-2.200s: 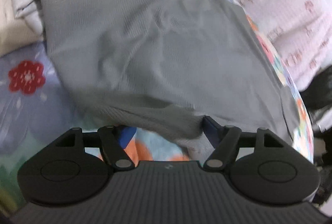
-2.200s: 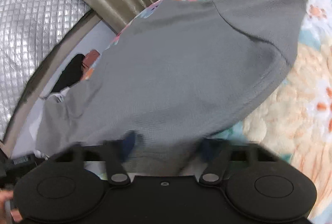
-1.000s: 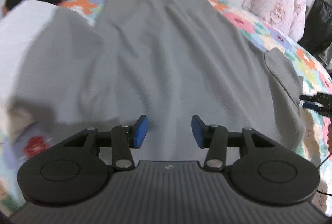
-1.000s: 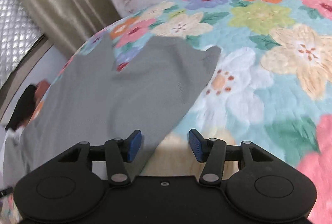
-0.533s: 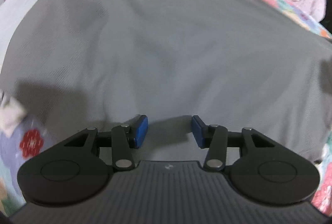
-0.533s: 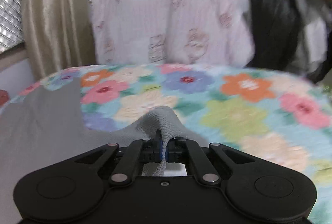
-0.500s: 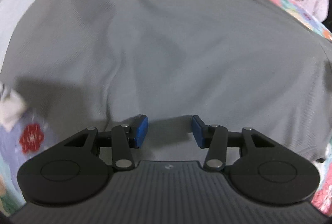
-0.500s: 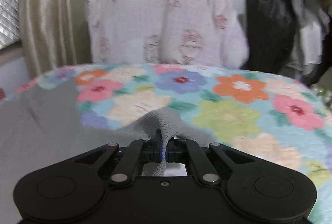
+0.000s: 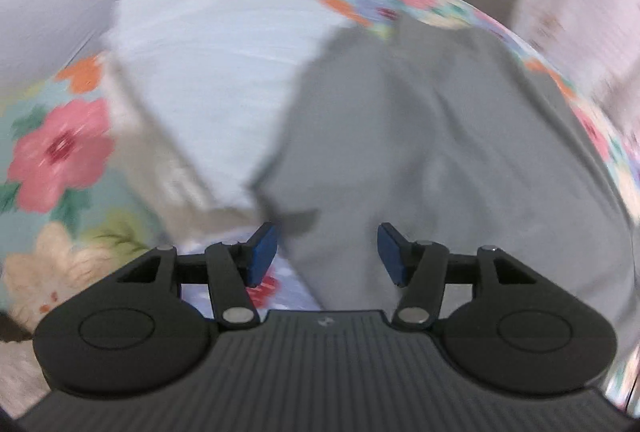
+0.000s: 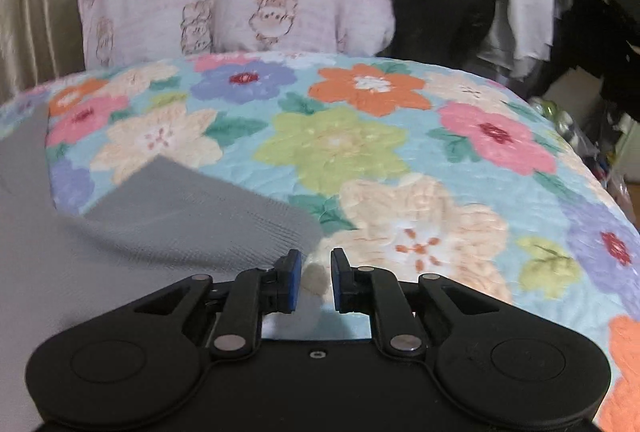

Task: Fold clothes

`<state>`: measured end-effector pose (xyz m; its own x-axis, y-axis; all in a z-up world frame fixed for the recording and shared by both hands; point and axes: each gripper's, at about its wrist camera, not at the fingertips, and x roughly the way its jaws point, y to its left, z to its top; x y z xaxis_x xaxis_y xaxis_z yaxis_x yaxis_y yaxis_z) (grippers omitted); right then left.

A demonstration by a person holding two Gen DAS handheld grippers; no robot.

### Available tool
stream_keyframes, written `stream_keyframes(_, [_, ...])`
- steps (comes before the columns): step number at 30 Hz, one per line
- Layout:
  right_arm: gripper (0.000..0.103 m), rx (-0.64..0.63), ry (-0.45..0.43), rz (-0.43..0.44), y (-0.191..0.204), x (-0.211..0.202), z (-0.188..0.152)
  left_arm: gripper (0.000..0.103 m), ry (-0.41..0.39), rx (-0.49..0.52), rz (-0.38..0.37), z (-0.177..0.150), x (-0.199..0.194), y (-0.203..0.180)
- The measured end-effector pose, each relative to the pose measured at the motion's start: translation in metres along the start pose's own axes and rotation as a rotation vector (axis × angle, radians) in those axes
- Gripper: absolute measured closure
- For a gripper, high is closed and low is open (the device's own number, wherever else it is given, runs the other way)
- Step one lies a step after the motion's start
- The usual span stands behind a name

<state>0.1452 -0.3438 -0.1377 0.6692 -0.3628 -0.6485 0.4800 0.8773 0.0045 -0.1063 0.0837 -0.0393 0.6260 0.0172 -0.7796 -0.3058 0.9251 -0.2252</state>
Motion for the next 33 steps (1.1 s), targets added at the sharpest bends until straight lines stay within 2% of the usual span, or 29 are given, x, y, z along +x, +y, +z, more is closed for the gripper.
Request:
stream_keyframes(5, [0.063,-0.033,-0.054,0.173,0.023,-0.054,0.000,0.043,0.004,-0.039,0.004,0.001,0.019,0.010])
stream_keyframes(8, [0.063,-0.062,-0.038,0.359,0.048,-0.078,-0.010,0.040,0.039,-0.067,-0.019,0.001,0.035,0.012])
stream_keyframes(11, [0.063,-0.167,0.033,0.572,0.097,-0.093,-0.030,0.039,0.139,-0.135,-0.064,0.001,0.051,0.010])
stream_keyframes(13, [0.063,-0.266,0.075,0.702,0.137,-0.106,-0.050,0.041,0.099,-0.122,-0.065,0.001,0.051,0.005])
stream_keyframes(14, [0.063,-0.321,0.094,0.765,0.159,-0.114,-0.061,0.046,0.080,-0.107,-0.063,0.001,0.051,0.003])
stream_keyframes(15, [0.063,-0.372,0.110,0.823,0.180,-0.121,-0.072,0.085,0.068,-0.092,-0.061,0.001,0.052,0.003])
stream_keyframes(16, [0.063,-0.414,0.118,0.871,0.200,-0.128,-0.082,0.103,0.057,-0.078,-0.059,0.001,0.053,0.002])
stream_keyframes(18, [0.063,-0.495,0.133,0.961,0.239,-0.141,-0.102,0.103,-0.018,-0.056,-0.052,-0.001,0.041,0.002])
stream_keyframes(20, [0.063,-0.553,0.138,1.011,0.274,-0.151,-0.119,0.103,-0.141,-0.018,-0.030,-0.002,0.015,0.002])
stream_keyframes(21, [0.063,-0.576,0.147,1.028,0.290,-0.154,-0.127,0.103,-0.185,-0.017,-0.037,-0.002,0.003,0.004])
stream_keyframes(22, [0.063,-0.597,0.156,1.045,0.305,-0.156,-0.135,0.103,-0.197,-0.030,-0.047,-0.004,-0.002,0.008])
stream_keyframes(25, [0.063,-0.635,0.200,1.083,0.334,-0.159,-0.155,0.103,-0.149,-0.101,-0.076,-0.011,-0.002,0.023])
stream_keyframes(28, [0.063,-0.668,0.244,1.120,0.348,-0.162,-0.169,0.103,-0.094,-0.158,-0.075,-0.014,0.016,0.031])
stream_keyframes(31, [0.062,-0.724,0.259,1.138,0.362,-0.170,-0.182,0.103,-0.120,-0.155,-0.079,-0.011,0.021,0.030])
stream_keyframes(33, [0.060,-0.771,0.277,1.125,0.374,-0.172,-0.192,0.103,-0.153,-0.126,-0.122,-0.008,0.016,0.021])
